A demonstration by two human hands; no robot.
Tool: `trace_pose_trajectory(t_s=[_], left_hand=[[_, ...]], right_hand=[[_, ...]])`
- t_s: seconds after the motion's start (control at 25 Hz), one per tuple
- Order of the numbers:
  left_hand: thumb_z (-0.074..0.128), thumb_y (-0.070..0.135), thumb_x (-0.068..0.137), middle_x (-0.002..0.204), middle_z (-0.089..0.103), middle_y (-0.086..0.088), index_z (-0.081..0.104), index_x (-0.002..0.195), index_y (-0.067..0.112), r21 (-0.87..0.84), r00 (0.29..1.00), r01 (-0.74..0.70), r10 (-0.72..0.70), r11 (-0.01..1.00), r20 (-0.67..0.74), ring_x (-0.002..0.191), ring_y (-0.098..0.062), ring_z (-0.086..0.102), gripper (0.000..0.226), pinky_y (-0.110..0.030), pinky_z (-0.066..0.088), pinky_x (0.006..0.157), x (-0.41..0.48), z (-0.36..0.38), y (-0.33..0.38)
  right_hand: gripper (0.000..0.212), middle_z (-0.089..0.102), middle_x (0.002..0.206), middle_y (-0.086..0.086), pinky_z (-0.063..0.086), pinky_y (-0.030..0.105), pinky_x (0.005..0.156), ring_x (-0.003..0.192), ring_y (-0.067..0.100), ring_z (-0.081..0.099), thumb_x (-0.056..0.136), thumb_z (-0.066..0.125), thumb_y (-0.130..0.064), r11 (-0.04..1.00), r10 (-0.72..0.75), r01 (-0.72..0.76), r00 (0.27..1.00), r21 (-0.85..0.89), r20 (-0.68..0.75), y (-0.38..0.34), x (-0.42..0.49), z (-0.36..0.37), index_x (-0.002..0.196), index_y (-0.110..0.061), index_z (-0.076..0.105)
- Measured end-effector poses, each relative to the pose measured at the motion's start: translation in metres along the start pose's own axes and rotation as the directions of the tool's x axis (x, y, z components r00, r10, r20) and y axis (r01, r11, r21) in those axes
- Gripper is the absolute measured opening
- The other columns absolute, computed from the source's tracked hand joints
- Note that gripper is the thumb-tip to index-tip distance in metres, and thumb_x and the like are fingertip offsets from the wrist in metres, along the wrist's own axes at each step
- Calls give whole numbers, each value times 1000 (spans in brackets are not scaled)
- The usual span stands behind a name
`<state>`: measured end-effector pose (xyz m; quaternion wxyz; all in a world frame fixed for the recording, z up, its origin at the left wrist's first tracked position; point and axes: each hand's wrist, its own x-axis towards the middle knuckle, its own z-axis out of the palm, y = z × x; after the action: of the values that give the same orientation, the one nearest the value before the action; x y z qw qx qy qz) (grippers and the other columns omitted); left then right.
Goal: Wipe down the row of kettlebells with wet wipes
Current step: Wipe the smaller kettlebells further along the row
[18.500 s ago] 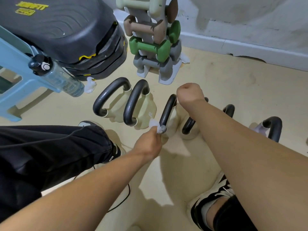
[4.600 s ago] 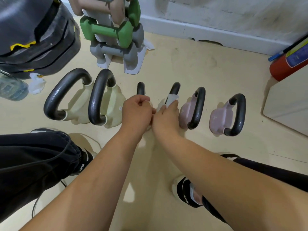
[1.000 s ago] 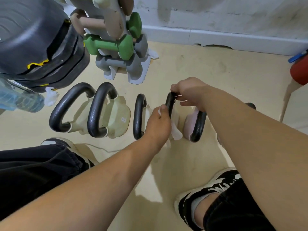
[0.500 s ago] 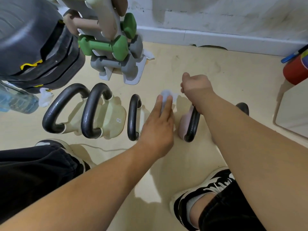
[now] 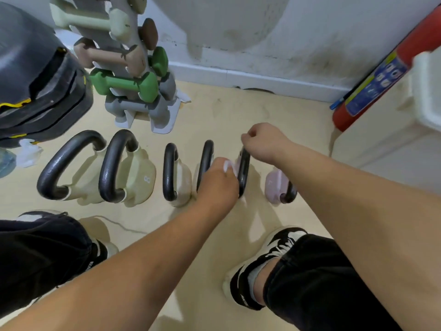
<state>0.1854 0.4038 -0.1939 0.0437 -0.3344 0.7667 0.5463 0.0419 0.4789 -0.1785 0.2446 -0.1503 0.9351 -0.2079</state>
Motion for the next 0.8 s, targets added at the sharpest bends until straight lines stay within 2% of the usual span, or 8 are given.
trace_pose_trajectory(t_s=[0.12,0.24,0.28,0.36,0.48,0.56,0.68,0.8], left_hand=[[40,32,106,112,59,-5,58,124,18,-294,962,269,-272,917,32,106,-31,57,29,-40,48,99,-8,-13,8],[52,37,97,118,58,-10,52,134,3,-273,902,429,-396,861,170,116,-34,60,50,-34,48,96,-11,-28,12],[54,37,95,115,58,-9,51,133,3,-210,913,406,-382,890,146,113,-31,61,51,-30,46,92,-9,-30,12],[48,36,101,108,59,-4,53,133,11,-391,917,382,-397,838,44,100,-25,60,41,-30,42,85,-4,-27,20],[39,40,104,129,63,-8,55,136,15,-273,979,199,-206,941,3,111,-26,60,43,-39,46,91,1,-14,16],[40,39,105,140,56,3,49,144,20,-169,996,84,-87,982,-8,126,-21,53,45,-34,42,100,13,1,13],[44,40,104,117,59,8,47,136,20,-33,1000,19,-19,999,12,113,-17,60,38,-29,44,86,31,28,7],[57,46,95,124,59,5,41,136,25,60,986,25,-34,998,163,108,-14,62,48,-34,54,86,41,55,-18]], right_hand=[[42,67,113,17,45,32,80,102,34,61,100,47,-36,978,-17,38,995,-205,102,-24,-20,-20,113,-1,67],[47,65,123,13,44,33,83,102,31,59,101,46,-40,955,-30,72,989,-287,145,-36,-24,-36,123,-3,65],[47,65,123,13,45,33,84,103,31,59,101,46,-40,950,-49,89,989,-300,138,-35,-19,-37,123,-3,65],[46,67,120,15,48,36,88,106,33,60,102,45,-39,941,-74,116,987,-318,141,-30,-7,-34,120,-2,67],[44,67,119,15,46,34,87,106,32,60,103,43,-37,948,-70,127,977,-291,200,-8,19,-19,118,-4,69],[41,67,119,13,45,32,87,108,31,60,103,45,-35,969,-59,109,973,-222,222,11,37,-3,119,-6,69],[28,68,95,8,44,29,73,90,30,59,100,52,-30,997,-17,4,984,73,177,45,59,20,99,-14,74],[15,69,90,5,53,32,71,81,27,63,92,64,-26,879,115,-204,968,431,225,67,71,26,86,-19,75]])
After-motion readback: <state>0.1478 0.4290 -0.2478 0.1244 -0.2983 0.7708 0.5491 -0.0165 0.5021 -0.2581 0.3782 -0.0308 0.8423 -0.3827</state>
